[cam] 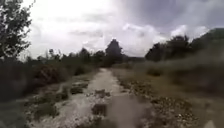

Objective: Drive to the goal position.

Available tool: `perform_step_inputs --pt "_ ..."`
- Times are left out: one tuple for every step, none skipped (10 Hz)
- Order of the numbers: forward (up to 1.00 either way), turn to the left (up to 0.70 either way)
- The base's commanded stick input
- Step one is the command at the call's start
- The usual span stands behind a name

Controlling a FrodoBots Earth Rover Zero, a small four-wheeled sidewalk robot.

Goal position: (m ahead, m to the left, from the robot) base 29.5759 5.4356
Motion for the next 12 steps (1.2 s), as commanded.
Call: perform_step_inputs --pt "0.70 0.00" --pt "0.70 0.00" --pt "0.70 0.00" --pt "0.70 0.00" --pt "0.70 0.00" --pt "0.70 0.00" --pt "0.70 0.00" --pt "0.70 0.00" --pt "0.70 0.00" --pt "0.70 0.00" --pt "0.70 0.00" --pt "0.70 0.06"
